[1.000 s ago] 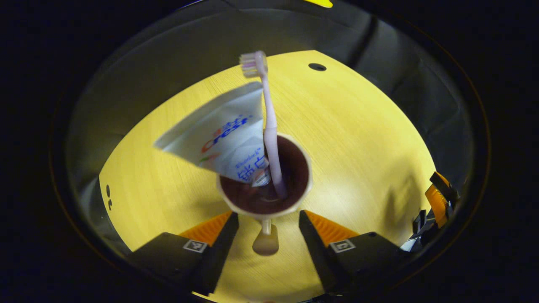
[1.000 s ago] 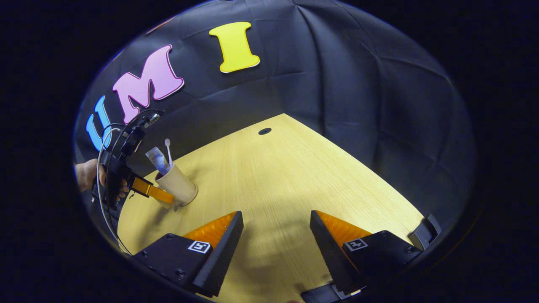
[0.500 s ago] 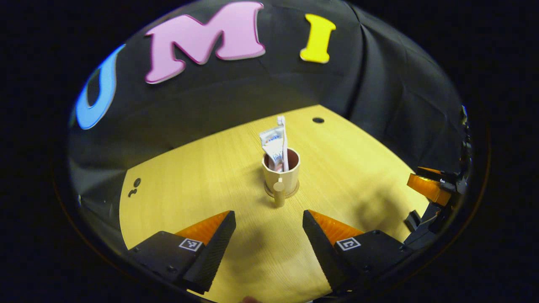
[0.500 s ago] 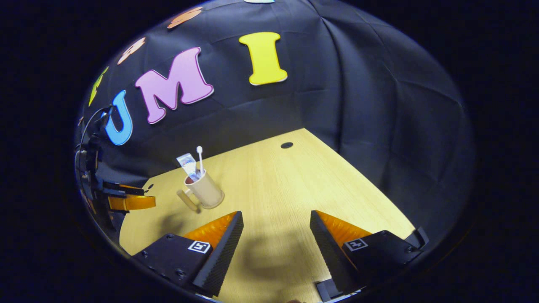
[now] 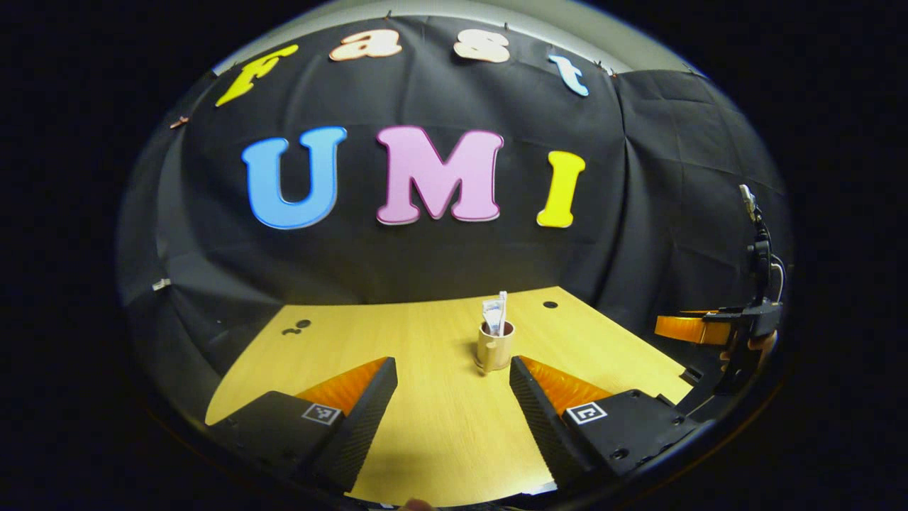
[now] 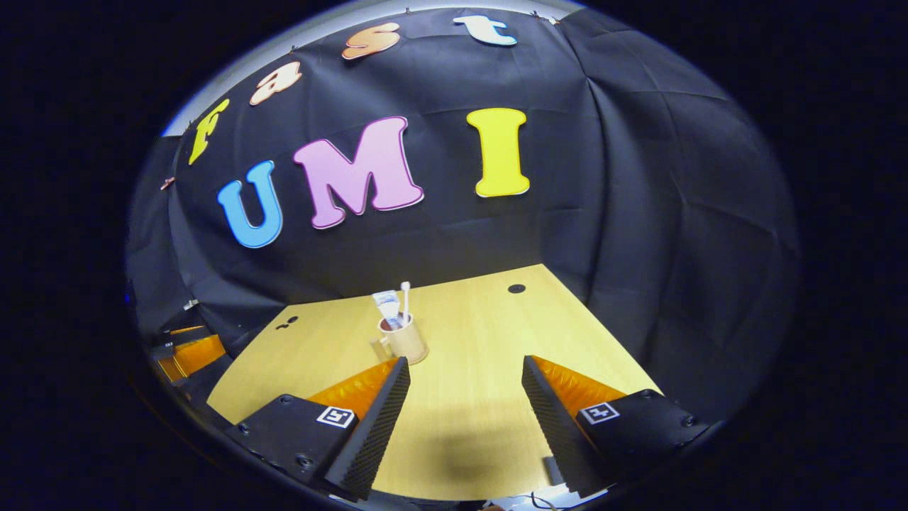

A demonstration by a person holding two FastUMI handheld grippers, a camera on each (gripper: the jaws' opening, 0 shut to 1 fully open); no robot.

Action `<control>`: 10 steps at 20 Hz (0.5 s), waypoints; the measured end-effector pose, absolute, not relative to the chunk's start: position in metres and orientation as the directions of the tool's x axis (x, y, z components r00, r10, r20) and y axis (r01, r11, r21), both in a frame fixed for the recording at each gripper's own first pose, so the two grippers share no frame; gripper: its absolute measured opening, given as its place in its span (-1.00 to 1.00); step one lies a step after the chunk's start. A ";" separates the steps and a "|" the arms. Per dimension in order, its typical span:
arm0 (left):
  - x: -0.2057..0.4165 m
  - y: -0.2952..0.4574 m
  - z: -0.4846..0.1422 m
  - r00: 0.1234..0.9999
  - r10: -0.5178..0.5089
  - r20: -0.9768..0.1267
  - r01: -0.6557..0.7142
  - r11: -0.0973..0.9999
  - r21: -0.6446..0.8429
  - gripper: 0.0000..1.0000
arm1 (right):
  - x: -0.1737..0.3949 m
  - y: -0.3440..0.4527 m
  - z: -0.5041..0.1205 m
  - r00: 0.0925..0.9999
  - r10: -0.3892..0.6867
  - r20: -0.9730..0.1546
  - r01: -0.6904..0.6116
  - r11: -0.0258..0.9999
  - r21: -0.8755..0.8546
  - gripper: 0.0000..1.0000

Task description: Put the toothbrush and toothpaste on the desktop into the cup, then pick up the cup and place it on the coaster on the desktop.

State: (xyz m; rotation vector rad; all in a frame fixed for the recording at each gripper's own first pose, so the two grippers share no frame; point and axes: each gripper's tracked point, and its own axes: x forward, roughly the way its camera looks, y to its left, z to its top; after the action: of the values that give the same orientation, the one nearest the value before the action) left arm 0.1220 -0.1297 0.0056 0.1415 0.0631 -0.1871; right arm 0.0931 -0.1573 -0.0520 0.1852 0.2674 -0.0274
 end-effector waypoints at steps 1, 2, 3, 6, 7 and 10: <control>0.106 -0.121 0.011 0.986 -0.162 -0.042 0.167 0.977 0.137 0.97 | 0.079 -0.146 -0.051 0.963 0.012 -0.271 0.040 0.982 0.185 0.96; 0.091 -0.116 0.013 0.988 -0.156 -0.012 0.156 0.979 0.129 0.99 | 0.066 -0.137 -0.047 0.962 0.018 -0.273 0.036 0.981 0.189 0.96; 0.074 -0.112 0.019 0.989 -0.151 0.005 0.149 0.982 0.113 0.99 | 0.053 -0.129 -0.045 0.962 0.018 -0.271 0.035 0.981 0.189 0.96; 0.037 -0.093 0.020 0.992 -0.117 0.036 0.115 0.991 0.066 0.99 | 0.022 -0.106 -0.033 0.970 0.032 -0.241 0.016 0.981 0.192 0.96; 0.031 -0.092 0.019 0.993 -0.110 0.044 0.107 0.993 0.057 0.99 | 0.016 -0.104 -0.031 0.972 0.032 -0.234 0.007 0.986 0.166 0.96; 0.018 -0.089 0.017 0.993 -0.100 0.060 0.097 0.994 0.058 0.99 | 0.000 -0.090 -0.029 0.973 0.056 -0.225 -0.020 0.987 0.161 0.95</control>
State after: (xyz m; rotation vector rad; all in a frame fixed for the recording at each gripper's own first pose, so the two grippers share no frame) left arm 0.0184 -0.0894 0.0168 0.0550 -0.0626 -0.0987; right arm 0.0004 -0.0902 -0.0288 0.1590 0.2316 0.0384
